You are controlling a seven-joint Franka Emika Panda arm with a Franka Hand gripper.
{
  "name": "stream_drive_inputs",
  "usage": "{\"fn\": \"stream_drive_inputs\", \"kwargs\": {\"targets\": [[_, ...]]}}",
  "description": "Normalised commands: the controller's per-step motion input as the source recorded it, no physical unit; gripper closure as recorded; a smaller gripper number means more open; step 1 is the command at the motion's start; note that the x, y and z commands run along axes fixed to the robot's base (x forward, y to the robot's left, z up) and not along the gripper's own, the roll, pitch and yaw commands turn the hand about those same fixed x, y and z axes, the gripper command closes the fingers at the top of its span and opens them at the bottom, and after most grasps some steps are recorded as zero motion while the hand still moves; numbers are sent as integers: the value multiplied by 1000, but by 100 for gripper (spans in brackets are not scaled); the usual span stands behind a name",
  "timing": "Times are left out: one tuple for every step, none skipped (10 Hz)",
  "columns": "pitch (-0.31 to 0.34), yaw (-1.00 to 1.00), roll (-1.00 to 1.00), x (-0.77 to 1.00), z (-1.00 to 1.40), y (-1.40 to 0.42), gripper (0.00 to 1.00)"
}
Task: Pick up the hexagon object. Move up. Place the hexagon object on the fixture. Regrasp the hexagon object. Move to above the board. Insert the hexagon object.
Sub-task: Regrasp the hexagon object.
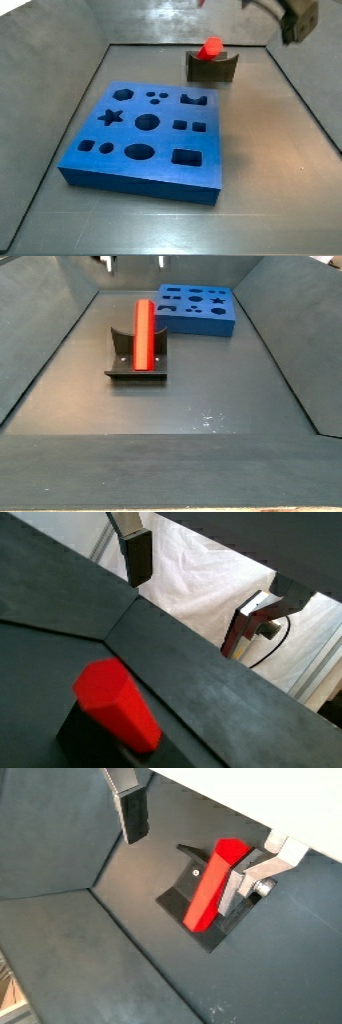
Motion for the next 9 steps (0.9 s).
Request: {"fn": "stream_drive_inputs", "kwargs": {"targets": [[-59, 72, 66, 105, -1000, 21, 0], [-61, 56, 71, 116, -1000, 16, 0], [-50, 35, 75, 127, -1000, 11, 0], [-44, 27, 75, 136, -1000, 7, 0], [-29, 21, 69, 130, -866, 2, 0], [-20, 16, 68, 117, -760, -1, 0], [-9, 21, 68, 97, -515, -7, 0], [-8, 24, 66, 92, -419, -8, 0], [-3, 31, 63, 89, -279, -7, 0]]}}
